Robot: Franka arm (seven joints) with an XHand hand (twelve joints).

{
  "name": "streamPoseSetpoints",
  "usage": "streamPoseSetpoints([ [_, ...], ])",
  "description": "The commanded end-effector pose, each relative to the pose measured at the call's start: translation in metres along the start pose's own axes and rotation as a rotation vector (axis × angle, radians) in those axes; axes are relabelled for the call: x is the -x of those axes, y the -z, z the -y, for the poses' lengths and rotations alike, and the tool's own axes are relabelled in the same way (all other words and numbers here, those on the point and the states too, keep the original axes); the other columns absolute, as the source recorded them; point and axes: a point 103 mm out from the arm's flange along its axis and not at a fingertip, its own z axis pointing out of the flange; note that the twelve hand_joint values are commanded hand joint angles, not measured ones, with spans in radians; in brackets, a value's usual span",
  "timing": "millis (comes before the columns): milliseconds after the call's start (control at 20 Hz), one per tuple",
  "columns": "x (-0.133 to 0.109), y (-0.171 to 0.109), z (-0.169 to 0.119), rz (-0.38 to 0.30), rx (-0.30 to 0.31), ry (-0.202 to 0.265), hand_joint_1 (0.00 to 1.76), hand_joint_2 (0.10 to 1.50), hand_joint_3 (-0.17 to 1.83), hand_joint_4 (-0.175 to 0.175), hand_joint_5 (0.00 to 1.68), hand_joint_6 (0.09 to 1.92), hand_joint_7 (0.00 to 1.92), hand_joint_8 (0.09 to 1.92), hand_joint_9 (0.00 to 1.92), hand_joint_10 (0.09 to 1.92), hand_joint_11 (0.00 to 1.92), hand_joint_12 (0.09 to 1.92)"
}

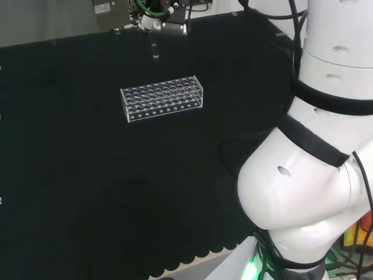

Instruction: Shake the test tube.

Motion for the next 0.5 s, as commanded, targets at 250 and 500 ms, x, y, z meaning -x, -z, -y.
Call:
streamPoseSetpoints([
  [250, -0.047, 0.006, 0.019, -0.052, -0.001, 0.048, 1.23, 0.66, 0.60, -0.175, 1.38, 0.45, 1.74, 0.47, 1.63, 0.49, 1.30, 0.85],
  [500, -0.084, 0.008, 0.024, -0.089, -0.006, 0.086, 1.23, 0.65, 0.60, -0.175, 1.38, 0.45, 1.74, 0.47, 1.63, 0.49, 1.30, 0.85],
])
